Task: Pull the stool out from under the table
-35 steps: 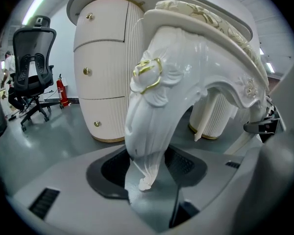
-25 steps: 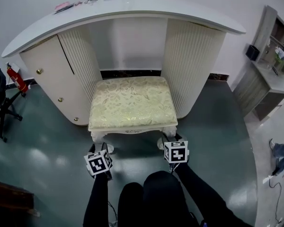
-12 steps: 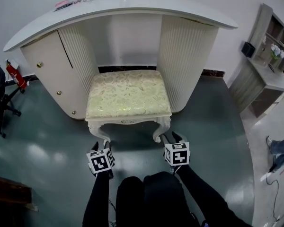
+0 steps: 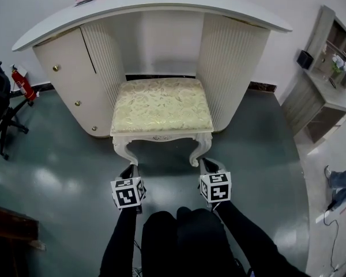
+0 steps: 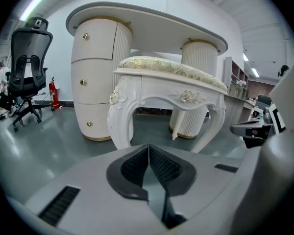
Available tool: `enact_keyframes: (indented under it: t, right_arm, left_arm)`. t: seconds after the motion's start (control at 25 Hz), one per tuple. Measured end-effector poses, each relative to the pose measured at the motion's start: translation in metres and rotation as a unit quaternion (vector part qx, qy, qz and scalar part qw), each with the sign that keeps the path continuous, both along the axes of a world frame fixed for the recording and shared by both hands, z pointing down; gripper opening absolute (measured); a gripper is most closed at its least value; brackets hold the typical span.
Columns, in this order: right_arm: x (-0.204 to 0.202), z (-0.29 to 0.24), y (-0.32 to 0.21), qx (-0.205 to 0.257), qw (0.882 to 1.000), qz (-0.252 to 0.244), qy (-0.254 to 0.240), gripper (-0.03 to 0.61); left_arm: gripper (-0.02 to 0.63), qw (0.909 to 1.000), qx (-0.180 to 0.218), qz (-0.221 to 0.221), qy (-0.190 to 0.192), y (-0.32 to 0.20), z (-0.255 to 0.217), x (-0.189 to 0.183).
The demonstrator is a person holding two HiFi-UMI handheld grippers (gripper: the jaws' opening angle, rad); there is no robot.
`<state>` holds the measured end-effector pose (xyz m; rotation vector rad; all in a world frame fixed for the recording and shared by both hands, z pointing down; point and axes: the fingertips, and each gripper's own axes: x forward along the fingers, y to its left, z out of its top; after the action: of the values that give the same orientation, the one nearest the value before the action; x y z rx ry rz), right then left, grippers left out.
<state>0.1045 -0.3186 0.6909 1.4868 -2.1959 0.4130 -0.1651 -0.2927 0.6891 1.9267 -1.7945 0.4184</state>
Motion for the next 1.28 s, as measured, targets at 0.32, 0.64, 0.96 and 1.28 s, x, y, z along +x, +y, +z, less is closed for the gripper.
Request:
enact_keyframes:
  t: [0.32,0.64,0.96,1.28]
  right_arm:
    - [-0.007,-0.009,0.009,0.019,1.000,-0.012,0.005,0.005]
    - [-0.009,-0.007,0.012,0.016,1.000,-0.022,-0.004,0.003]
    - [-0.012,-0.011,0.013,0.024,0.999,-0.042,0.010,0.003]
    - [-0.006,-0.008,0.016,0.014,0.999,-0.033,0.005,0.003]
  left_arm:
    - [0.008,0.9996,0.020,0.015,0.009,0.008,-0.011,0.003]
    - [0.008,0.9994,0.031,0.008,0.011,0.007,-0.017,-0.003]
    - [0.008,0.9995,0.033,0.000,0.004,0.005,-0.023,-0.009]
    - [0.008,0.9996,0.027,-0.001,0.001,0.010,-0.018,-0.008]
